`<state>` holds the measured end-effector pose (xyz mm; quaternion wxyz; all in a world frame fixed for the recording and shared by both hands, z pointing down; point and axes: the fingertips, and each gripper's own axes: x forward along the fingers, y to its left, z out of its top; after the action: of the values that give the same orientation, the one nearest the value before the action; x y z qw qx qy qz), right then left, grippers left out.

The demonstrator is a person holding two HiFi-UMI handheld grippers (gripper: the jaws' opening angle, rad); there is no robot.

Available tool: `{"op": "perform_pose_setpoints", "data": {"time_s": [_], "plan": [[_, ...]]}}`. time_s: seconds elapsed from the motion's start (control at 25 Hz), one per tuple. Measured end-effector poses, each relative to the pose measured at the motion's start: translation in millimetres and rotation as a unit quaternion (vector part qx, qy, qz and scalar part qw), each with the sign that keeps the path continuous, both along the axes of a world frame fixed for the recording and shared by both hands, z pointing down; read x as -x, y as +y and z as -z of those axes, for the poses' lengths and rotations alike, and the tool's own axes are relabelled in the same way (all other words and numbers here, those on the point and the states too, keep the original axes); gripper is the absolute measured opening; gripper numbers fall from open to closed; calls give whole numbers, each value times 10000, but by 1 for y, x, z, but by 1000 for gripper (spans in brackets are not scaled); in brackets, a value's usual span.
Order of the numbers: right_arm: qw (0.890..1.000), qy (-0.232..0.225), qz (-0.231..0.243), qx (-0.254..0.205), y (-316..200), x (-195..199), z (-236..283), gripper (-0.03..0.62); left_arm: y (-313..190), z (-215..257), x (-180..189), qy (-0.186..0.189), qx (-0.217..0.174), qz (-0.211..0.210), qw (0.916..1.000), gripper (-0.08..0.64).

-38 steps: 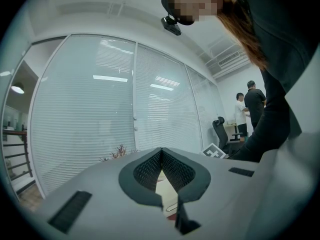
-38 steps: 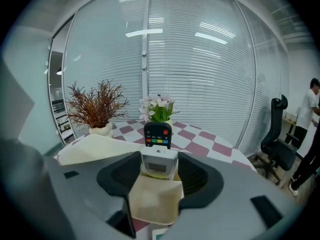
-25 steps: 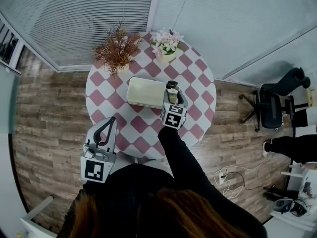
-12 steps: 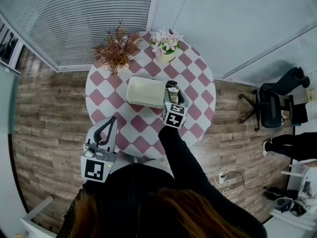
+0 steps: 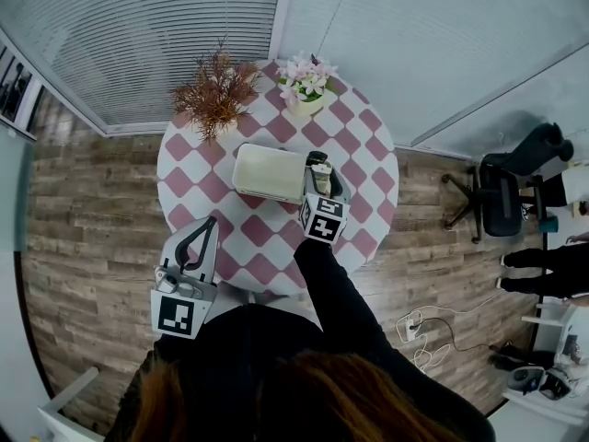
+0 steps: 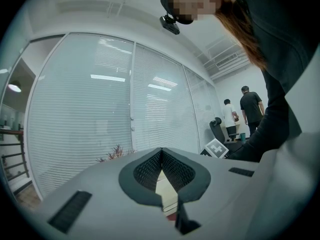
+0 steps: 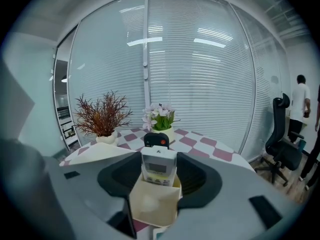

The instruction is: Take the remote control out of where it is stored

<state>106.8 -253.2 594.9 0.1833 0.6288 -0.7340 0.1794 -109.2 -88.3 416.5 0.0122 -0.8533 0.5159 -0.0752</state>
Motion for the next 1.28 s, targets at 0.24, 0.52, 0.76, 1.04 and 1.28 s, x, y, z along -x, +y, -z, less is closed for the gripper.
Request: {"op": "perform_pose_setpoints", "data": {"time_s": [0.24,0.52,0.76,1.04,1.28], "plan": [[9999,-20,30,-151,-4,2,10,232,1,-1,0,-15,-6,-3,10000,6],[9977,125,215,-628,-14,7,48,232,3,0,0,41,-16,7,10000,6],[9967,195,291,-734,-3,7,56,230,4,2,-4,67,-54,-55,9999,6],[9943,261,412,-944,13,5,74,230,7,3,-11,103,-83,-117,9998,6],[9929,257,505,-1049,27,3,86,232,9,4,-17,117,-115,-208,9996,6]]}}
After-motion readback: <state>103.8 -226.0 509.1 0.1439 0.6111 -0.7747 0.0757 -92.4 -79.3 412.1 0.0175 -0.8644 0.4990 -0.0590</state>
